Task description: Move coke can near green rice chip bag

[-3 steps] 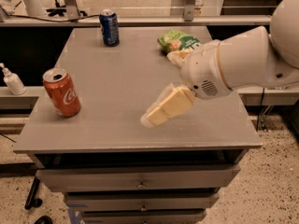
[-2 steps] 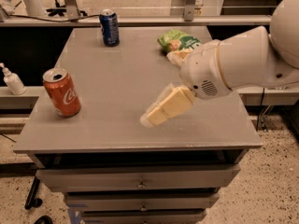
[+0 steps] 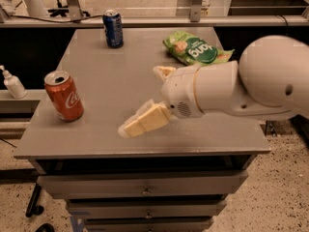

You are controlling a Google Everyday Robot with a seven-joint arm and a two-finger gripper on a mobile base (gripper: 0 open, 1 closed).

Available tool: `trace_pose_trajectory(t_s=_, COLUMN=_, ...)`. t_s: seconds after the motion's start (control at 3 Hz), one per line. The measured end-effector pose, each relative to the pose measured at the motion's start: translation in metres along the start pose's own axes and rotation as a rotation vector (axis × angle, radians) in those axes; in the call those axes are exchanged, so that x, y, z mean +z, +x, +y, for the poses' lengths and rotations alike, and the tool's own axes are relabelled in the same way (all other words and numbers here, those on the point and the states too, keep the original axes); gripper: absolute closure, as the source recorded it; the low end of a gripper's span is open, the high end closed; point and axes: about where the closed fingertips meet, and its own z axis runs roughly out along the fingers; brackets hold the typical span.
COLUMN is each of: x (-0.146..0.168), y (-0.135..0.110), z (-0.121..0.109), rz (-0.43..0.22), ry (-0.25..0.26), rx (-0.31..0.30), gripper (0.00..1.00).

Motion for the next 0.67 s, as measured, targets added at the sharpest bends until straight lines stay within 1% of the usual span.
trace_pose_trajectory(t_s=0.33, x=0.041, y=-0.001, z=0.007, rz=-0.078, ry=-0.001, rx=0.024, gripper=0.0)
trace_pose_trajectory(t_s=0.67, x=0.083, y=-0.006, z=0.007, rz=-0.15, ry=-0.009, rx=0.028, gripper=0.0)
